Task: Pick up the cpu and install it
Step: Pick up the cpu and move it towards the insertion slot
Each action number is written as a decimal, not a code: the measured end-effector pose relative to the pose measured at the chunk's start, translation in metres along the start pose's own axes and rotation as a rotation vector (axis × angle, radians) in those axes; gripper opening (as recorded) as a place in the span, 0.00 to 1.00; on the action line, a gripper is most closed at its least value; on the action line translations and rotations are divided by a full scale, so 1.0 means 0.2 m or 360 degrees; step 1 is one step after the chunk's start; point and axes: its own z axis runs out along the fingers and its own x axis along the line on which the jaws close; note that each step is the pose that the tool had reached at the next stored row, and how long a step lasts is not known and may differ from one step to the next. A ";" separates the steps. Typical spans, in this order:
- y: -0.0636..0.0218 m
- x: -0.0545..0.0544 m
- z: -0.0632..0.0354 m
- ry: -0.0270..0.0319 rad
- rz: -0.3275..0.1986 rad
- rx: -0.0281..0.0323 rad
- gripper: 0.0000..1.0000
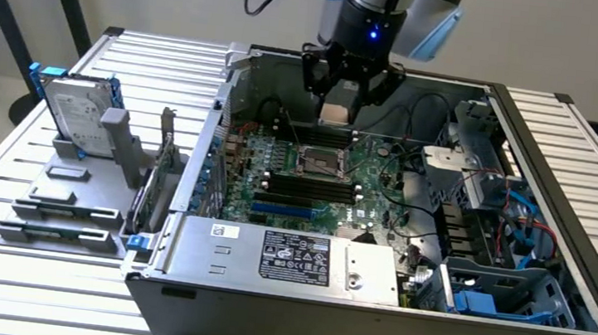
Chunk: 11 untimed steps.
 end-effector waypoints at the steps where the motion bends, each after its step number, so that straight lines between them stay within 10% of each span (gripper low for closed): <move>1: 0.000 0.00 0.009 0.00001 0.0000 0.00002 0.55; 11: 0.005 -0.01 0.047 0.00022 0.0009 0.00004 0.55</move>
